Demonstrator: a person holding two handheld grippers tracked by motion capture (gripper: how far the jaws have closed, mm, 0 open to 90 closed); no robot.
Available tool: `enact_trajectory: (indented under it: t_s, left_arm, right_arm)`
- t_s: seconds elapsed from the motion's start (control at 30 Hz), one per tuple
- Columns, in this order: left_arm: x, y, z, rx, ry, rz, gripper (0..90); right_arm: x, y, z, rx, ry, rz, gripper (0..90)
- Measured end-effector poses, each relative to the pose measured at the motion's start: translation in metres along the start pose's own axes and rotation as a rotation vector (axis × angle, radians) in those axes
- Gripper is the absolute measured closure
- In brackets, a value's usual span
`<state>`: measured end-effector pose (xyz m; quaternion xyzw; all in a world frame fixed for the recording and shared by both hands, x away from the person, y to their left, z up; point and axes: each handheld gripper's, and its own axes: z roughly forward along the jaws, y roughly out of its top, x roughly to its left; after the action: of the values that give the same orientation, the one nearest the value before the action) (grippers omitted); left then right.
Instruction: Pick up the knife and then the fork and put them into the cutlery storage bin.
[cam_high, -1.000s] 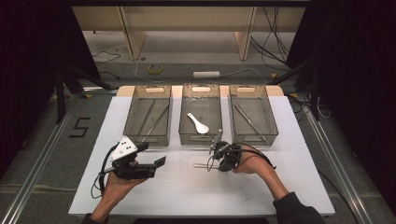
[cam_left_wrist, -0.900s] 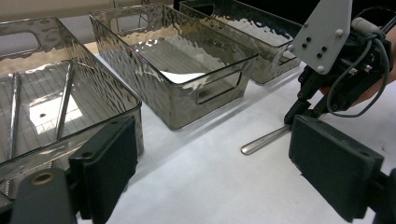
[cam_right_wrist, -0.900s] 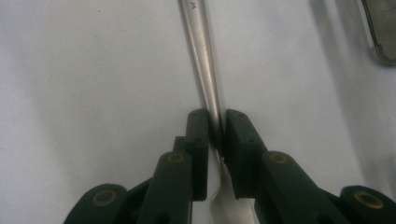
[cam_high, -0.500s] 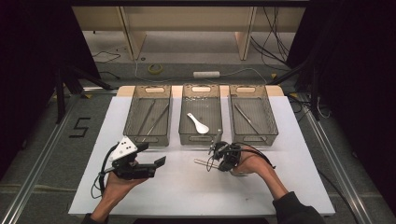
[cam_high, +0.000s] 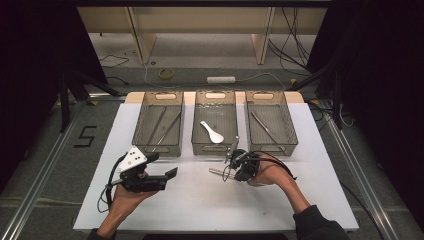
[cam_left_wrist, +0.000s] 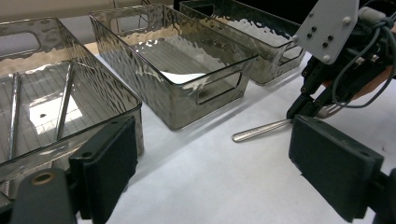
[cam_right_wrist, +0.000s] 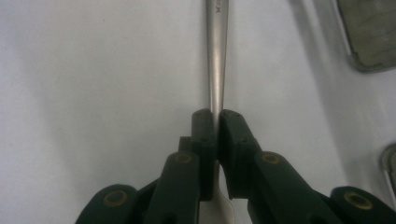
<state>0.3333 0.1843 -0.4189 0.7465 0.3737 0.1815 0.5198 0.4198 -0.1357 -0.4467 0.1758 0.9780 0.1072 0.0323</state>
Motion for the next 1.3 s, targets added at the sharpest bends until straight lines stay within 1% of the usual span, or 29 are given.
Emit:
enact_trajectory:
  t_s: [0.07, 0.1, 0.17, 0.37, 0.53, 0.67, 0.73, 0.8, 0.83, 0.87, 0.97, 1.07, 1.1, 1.23, 1.3]
  left_arm:
    - [0.0, 0.0, 0.0, 0.0, 0.0, 0.001, 15.0]
    - [0.0, 0.0, 0.0, -0.001, 0.001, 0.0, 14.9]
    - [0.0, 0.0, 0.0, -0.001, 0.001, 0.0, 15.0]
    - [0.0, 0.0, 0.0, -0.001, 0.001, 0.0, 14.9]
    - [0.0, 0.0, 0.0, -0.004, 0.002, -0.004, 14.9]
    - [0.0, 0.0, 0.0, -0.001, 0.001, 0.0, 14.9]
    - [0.0, 0.0, 0.0, -0.004, 0.003, -0.005, 14.9]
    - [0.0, 0.0, 0.0, -0.004, 0.003, -0.005, 15.0]
    - [0.0, 0.0, 0.0, -0.004, 0.003, -0.004, 14.9]
    - [0.0, 0.0, 0.0, -0.005, 0.003, -0.005, 14.9]
    - [0.0, 0.0, 0.0, -0.005, 0.003, -0.004, 14.9]
    - [0.0, 0.0, 0.0, -0.005, 0.003, -0.004, 14.9]
    - [0.0, 0.0, 0.0, -0.005, 0.003, -0.003, 14.9]
    - [0.0, 0.0, 0.0, -0.006, 0.005, -0.007, 15.0]
    - [0.001, 0.0, 0.0, -0.008, 0.007, -0.007, 14.9]
  right_arm:
    - [0.0, -0.001, -0.002, -0.005, -0.001, 0.009, 85.1]
    - [0.0, -0.001, -0.002, -0.019, -0.004, 0.02, 85.1]
    - [-0.002, -0.002, -0.004, -0.019, -0.002, 0.009, 85.1]
    - [-0.005, -0.005, -0.01, -0.046, -0.011, 0.021, 85.2]
    - [-0.007, -0.007, -0.016, -0.063, -0.005, 0.033, 85.2]
    - [-0.009, -0.009, -0.021, -0.089, -0.006, 0.025, 85.2]
    - [-0.009, -0.009, -0.025, -0.095, -0.002, 0.044, 85.2]
    - [-0.009, -0.01, -0.028, -0.11, 0.003, 0.049, 85.2]
    - [-0.009, -0.01, -0.031, -0.11, 0.002, 0.059, 85.2]
    - [-0.011, -0.011, -0.032, -0.123, 0.002, 0.056, 85.2]
    - [-0.013, -0.013, -0.037, -0.145, 0.003, 0.066, 85.1]
    - [-0.015, -0.016, -0.043, -0.161, 0.004, 0.085, 85.1]
    - [-0.016, -0.017, -0.044, -0.172, -0.006, 0.085, 85.1]
    - [-0.019, -0.018, -0.053, -0.196, -0.014, 0.102, 85.2]
    - [-0.022, -0.019, -0.059, -0.222, -0.021, 0.103, 85.2]
